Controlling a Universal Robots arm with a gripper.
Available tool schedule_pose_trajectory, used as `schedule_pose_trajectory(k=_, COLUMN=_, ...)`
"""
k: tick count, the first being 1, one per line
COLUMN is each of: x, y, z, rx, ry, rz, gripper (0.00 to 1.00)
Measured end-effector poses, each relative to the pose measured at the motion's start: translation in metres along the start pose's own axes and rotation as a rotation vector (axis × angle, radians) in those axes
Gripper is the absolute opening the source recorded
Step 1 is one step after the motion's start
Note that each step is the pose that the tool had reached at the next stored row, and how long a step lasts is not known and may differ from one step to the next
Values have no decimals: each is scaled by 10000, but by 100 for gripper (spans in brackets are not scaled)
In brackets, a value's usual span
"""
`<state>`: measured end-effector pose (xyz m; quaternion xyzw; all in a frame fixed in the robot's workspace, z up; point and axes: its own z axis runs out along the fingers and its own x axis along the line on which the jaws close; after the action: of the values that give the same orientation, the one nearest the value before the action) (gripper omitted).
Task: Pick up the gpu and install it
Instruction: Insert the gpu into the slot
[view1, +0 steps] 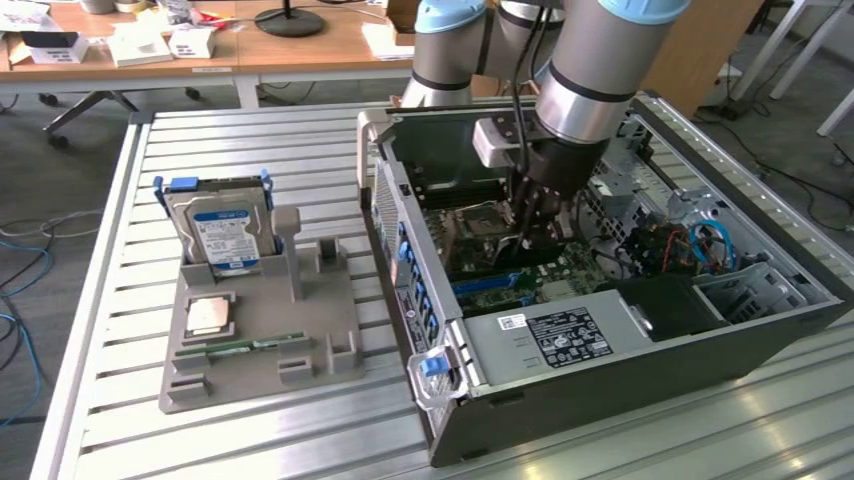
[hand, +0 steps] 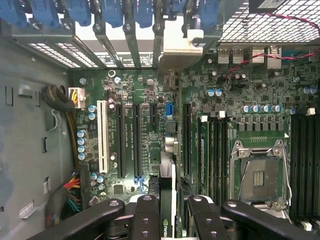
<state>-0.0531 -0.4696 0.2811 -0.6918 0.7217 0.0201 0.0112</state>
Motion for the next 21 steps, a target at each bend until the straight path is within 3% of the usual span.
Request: schedule_pose_trajectory(k=21, x=5, y=81, z=25, rx=0, ry=1, rz=-4, gripper=27)
